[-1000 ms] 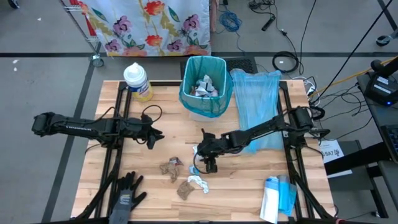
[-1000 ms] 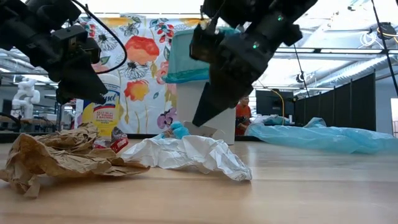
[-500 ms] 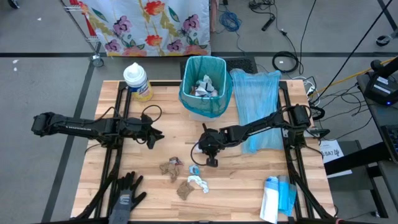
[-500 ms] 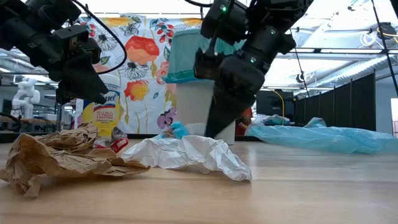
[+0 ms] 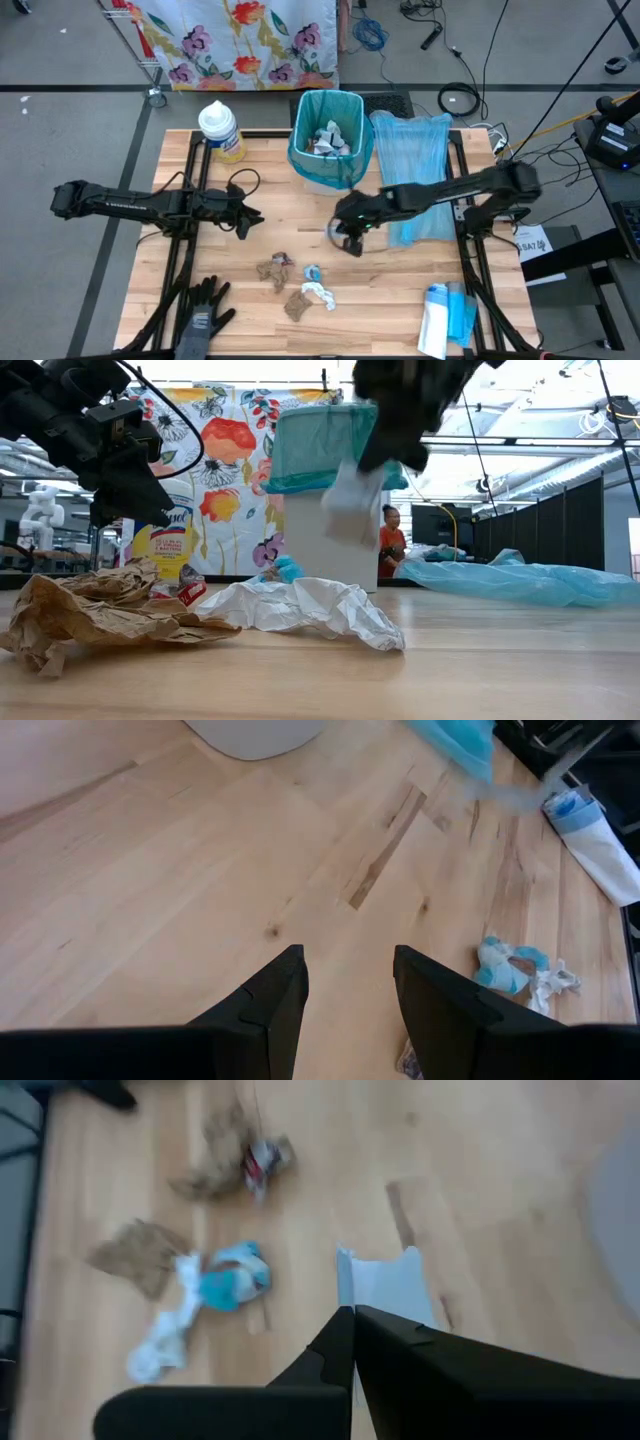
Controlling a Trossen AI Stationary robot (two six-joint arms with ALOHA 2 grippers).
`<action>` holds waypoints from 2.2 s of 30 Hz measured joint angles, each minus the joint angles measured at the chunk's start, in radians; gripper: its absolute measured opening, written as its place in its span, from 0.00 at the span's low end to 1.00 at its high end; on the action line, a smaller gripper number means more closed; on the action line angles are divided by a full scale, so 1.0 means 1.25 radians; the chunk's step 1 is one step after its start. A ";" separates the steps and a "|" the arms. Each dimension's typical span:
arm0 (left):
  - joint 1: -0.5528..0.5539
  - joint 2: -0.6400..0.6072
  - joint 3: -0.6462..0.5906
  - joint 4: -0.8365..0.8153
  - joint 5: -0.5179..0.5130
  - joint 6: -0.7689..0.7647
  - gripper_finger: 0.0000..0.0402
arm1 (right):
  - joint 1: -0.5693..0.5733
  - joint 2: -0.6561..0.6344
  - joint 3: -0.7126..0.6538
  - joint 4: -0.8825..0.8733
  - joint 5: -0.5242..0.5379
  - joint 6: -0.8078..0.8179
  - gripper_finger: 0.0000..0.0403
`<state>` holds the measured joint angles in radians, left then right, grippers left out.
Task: Place trash/remove bag and relplace
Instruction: Put the white paper piece into the trash bin, then put the top brown napkin into the trash bin
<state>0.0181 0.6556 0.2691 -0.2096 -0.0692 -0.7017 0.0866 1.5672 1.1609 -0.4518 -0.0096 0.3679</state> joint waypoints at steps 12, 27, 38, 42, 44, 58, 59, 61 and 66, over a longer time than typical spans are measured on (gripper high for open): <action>0.000 0.000 0.000 0.015 -0.016 0.008 0.38 | -0.025 -0.114 0.362 -0.226 0.227 -0.106 0.00; 0.000 0.000 0.000 0.017 -0.018 0.005 0.38 | -0.327 -0.019 0.465 -0.205 0.269 -0.129 0.00; 0.000 0.000 0.000 0.016 -0.018 -0.014 0.38 | -0.384 0.038 0.465 -0.206 0.130 -0.134 0.21; 0.000 0.000 0.000 0.014 -0.022 -0.039 0.38 | -0.383 -0.008 0.465 -0.209 0.130 -0.163 0.27; 0.000 0.000 0.000 0.014 -0.022 -0.041 0.38 | -0.380 -0.044 0.465 -0.216 0.130 -0.163 0.29; 0.000 0.000 0.000 0.006 -0.022 -0.040 0.38 | -0.181 -0.177 0.459 -0.558 0.133 -0.062 0.29; 0.000 0.000 0.000 0.006 -0.022 -0.040 0.38 | -0.158 -0.176 0.447 -0.571 0.131 -0.052 0.29; 0.000 0.000 0.000 0.006 -0.022 -0.041 0.38 | -0.115 -0.175 0.406 -0.566 0.132 -0.033 0.29; -0.003 0.000 0.000 0.019 -0.038 -0.063 0.38 | -0.021 -0.174 0.232 -0.460 0.156 0.037 0.29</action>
<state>0.0142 0.6558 0.2695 -0.1854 -0.1171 -0.7807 0.0607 1.3499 1.4512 -1.0262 0.1859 0.4136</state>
